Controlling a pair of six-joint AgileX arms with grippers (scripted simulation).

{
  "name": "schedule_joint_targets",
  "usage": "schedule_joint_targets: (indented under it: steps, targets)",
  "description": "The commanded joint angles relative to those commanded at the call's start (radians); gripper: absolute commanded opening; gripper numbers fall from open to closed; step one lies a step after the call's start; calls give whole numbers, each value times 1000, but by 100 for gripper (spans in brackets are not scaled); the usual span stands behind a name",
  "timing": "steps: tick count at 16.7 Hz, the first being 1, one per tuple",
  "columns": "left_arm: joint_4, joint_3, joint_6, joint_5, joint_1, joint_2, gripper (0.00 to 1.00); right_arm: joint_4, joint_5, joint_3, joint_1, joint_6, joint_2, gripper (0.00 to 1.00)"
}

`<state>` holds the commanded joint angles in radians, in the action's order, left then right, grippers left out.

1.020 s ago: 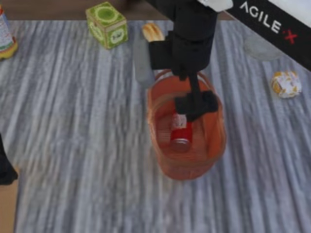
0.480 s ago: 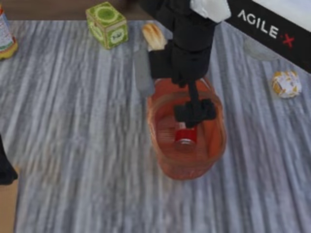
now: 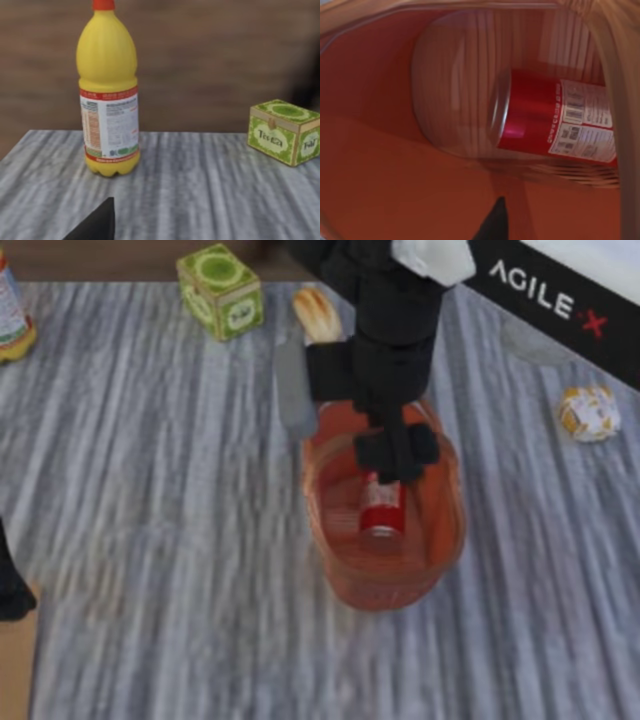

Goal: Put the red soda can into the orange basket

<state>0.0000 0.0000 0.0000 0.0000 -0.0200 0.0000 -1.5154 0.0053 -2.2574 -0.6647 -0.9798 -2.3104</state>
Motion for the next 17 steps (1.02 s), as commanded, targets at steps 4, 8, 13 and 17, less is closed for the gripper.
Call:
schedule_joint_targets:
  steps: [4,8,13,17]
  targets:
    - [0,0,0,0,0,0,100,0,0,0,0,0,0,10]
    - [0,0,0,0,0,0,100,0,0,0,0,0,0,0]
    - [0,0,0,0,0,0,100,0,0,0,0,0,0,0]
    - [0,0,0,0,0,0,100,0,0,0,0,0,0,0]
